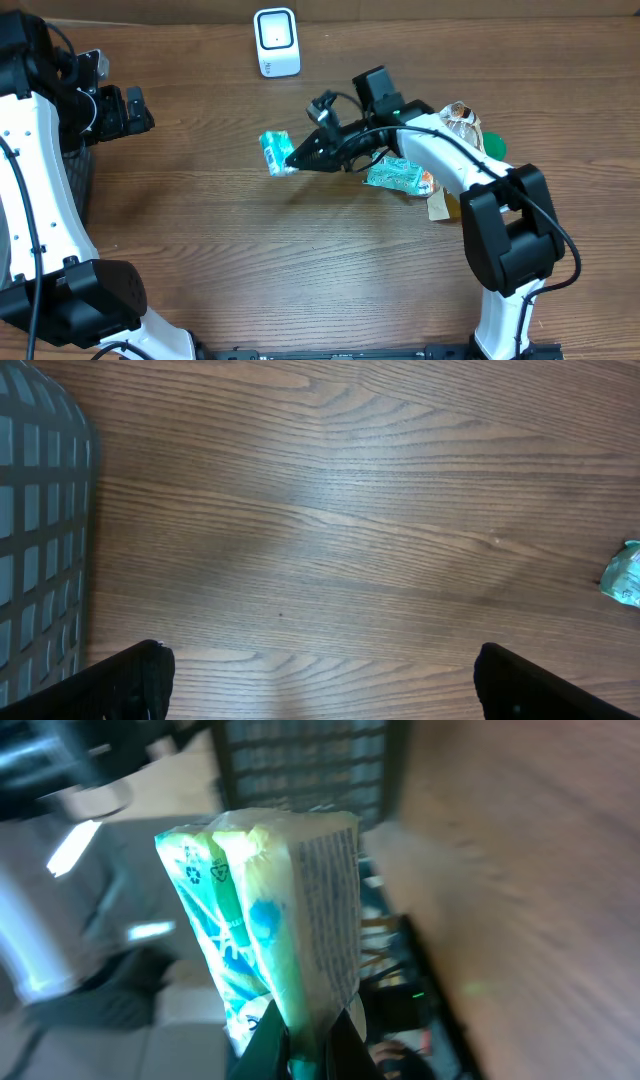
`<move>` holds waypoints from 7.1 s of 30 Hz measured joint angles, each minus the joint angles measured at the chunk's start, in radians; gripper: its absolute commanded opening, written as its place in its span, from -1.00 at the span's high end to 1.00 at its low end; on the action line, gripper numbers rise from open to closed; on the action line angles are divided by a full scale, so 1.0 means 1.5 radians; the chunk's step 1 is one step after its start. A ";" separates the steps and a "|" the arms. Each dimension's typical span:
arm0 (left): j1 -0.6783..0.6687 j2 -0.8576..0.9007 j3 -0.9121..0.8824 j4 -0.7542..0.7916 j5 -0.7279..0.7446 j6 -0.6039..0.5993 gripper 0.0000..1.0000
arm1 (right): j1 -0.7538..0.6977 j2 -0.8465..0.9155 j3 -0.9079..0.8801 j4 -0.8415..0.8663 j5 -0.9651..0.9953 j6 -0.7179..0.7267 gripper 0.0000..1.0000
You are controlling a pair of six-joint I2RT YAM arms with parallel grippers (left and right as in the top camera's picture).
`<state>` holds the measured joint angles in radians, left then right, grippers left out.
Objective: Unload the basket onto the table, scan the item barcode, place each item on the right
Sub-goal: 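Lift the tissue pack and carry it toward the white scanner, then hold the tissue pack in front of the white scanner, then carry the tissue pack right and lower it beside the pouch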
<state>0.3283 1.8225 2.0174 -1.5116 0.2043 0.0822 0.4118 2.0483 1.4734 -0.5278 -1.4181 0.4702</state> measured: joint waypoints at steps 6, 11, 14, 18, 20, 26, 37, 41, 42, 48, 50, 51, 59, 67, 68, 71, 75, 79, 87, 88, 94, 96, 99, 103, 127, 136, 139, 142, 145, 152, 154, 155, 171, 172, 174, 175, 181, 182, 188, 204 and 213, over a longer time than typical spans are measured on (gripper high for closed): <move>0.000 0.000 0.000 0.000 0.000 0.000 -0.99 | -0.002 -0.001 0.000 0.015 -0.063 0.020 0.92; 0.000 0.000 0.000 0.000 0.000 0.000 -1.00 | -0.003 0.000 0.000 0.056 -0.077 0.067 0.92; 0.000 0.000 0.000 0.000 0.000 0.000 -1.00 | -0.004 -0.002 0.000 0.073 -0.079 0.088 0.92; 0.000 0.000 0.000 0.000 0.000 0.000 -0.99 | -0.014 -0.016 0.000 0.082 -0.079 0.103 0.92; 0.000 0.000 0.000 0.000 0.000 0.000 -0.99 | -0.029 -0.038 0.000 0.085 -0.079 0.109 0.92; 0.000 0.000 0.000 0.000 0.000 0.000 -1.00 | -0.101 -0.138 0.000 0.109 -0.079 0.114 0.92; 0.000 0.000 0.000 0.000 0.000 0.000 -1.00 | -0.151 -0.223 0.000 0.118 -0.079 0.116 0.92; 0.000 0.000 0.000 0.000 0.000 0.000 -1.00 | -0.148 -0.223 0.000 0.123 -0.079 0.116 0.92; 0.000 0.000 0.000 0.000 0.000 0.000 -1.00 | -0.148 -0.223 0.000 0.130 -0.079 0.115 0.92; 0.000 0.000 0.000 0.000 0.000 0.000 -0.99 | -0.134 -0.223 0.000 0.220 -0.079 0.125 0.92; 0.000 0.000 0.000 0.000 0.000 0.000 -0.99 | -0.129 -0.223 0.000 0.246 -0.079 0.130 0.92; 0.000 0.000 0.000 0.000 0.000 0.000 -0.99 | -0.126 -0.223 0.000 0.254 -0.079 0.131 0.92; 0.000 0.000 0.000 0.000 0.000 0.000 -1.00 | -0.106 -0.223 0.001 0.185 -0.021 0.131 0.92; 0.000 0.000 0.000 0.000 0.000 0.000 -1.00 | -0.102 -0.223 0.005 -0.111 0.243 0.013 0.92; 0.000 0.000 0.000 0.000 0.000 0.000 -1.00 | -0.102 -0.223 0.005 -0.131 0.276 -0.001 0.92; 0.000 0.000 0.000 0.000 0.000 0.000 -0.99 | -0.102 -0.223 0.009 -0.175 0.356 -0.036 0.92; 0.000 0.000 0.000 0.000 0.000 0.000 -1.00 | -0.095 -0.218 0.069 -0.256 0.459 -0.070 0.93; 0.000 0.000 0.000 0.000 0.000 0.000 -0.99 | -0.066 -0.201 0.235 -0.358 0.610 -0.110 0.93; 0.000 0.000 0.000 0.000 0.000 0.000 -0.99 | 0.022 -0.115 0.530 -0.362 0.895 -0.211 0.92; 0.000 0.000 0.000 0.000 0.000 0.000 -0.99 | 0.034 -0.105 0.536 -0.329 0.935 -0.241 0.92; 0.000 0.000 0.000 0.000 0.000 0.000 -1.00 | 0.092 -0.007 0.541 -0.161 1.142 -0.440 0.92; 0.000 0.000 0.000 0.000 0.000 0.000 -0.99 | 0.107 0.041 0.541 -0.119 1.187 -0.515 0.92; 0.000 0.000 0.000 0.000 0.000 0.000 -0.99 | 0.116 0.101 0.541 -0.055 1.219 -0.598 0.92; 0.000 0.000 0.000 -0.001 0.000 0.000 -1.00 | 0.115 0.187 0.540 0.057 1.247 -0.702 0.92; 0.000 0.000 0.000 0.000 0.000 0.000 -0.99 | 0.114 0.387 0.539 0.322 1.245 -0.875 0.92; 0.000 0.000 0.000 0.000 0.000 0.000 -1.00 | 0.114 0.387 0.539 0.323 1.221 -0.875 0.92; 0.000 0.000 0.000 0.000 0.000 0.000 -1.00 | 0.114 0.387 0.539 0.322 1.217 -0.875 0.92; 0.000 0.000 0.000 0.000 0.000 0.000 -1.00 | 0.114 0.387 0.539 0.322 1.216 -0.875 0.92; 0.000 0.000 0.000 0.000 0.000 0.000 -1.00 | 0.115 0.387 0.539 0.322 1.216 -0.875 0.92; 0.000 0.000 0.000 0.000 0.000 0.000 -0.99 | 0.119 0.382 0.539 0.293 1.190 -0.850 0.92; 0.000 0.000 0.000 0.000 0.000 0.000 -1.00 | 0.120 0.374 0.539 0.259 1.175 -0.832 0.92; 0.000 0.000 0.000 0.000 0.000 0.000 -1.00 | 0.119 0.367 0.539 0.241 1.166 -0.823 0.92; 0.000 0.000 0.000 -0.001 0.000 0.000 -1.00 | 0.114 0.043 0.541 -0.202 1.020 -0.484 0.92; 0.000 0.000 0.000 0.001 0.000 0.000 -0.99 | 0.110 0.020 0.541 -0.244 0.995 -0.453 0.92; 0.000 0.000 0.000 0.000 0.000 0.000 -0.99 | 0.095 -0.023 0.540 -0.327 0.942 -0.393 0.92; 0.000 0.000 0.000 0.000 0.000 0.000 -0.99 | 0.084 -0.041 0.540 -0.365 0.915 -0.367 0.92; 0.000 0.000 0.000 0.000 0.000 0.000 -0.99 | 0.005 -0.093 0.543 -0.592 0.802 -0.277 0.92; 0.000 0.000 0.000 0.000 0.000 0.000 -1.00 | -0.004 -0.092 0.542 -0.625 0.793 -0.271 0.92; 0.000 0.000 0.000 0.000 0.000 0.000 -1.00 | -0.022 -0.084 0.473 -0.684 0.775 -0.253 0.92; 0.000 0.000 0.000 0.000 0.000 0.000 -1.00 | -0.022 -0.063 -0.019 -0.322 0.769 -0.220 0.62; 0.000 0.000 0.000 0.000 0.000 0.000 -0.99 | -0.021 -0.063 -0.065 -0.257 0.769 -0.209 -0.25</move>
<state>0.3283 1.8225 2.0174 -1.5116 0.2043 0.0822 0.3798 1.9537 1.3754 -0.9134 -0.2653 0.1562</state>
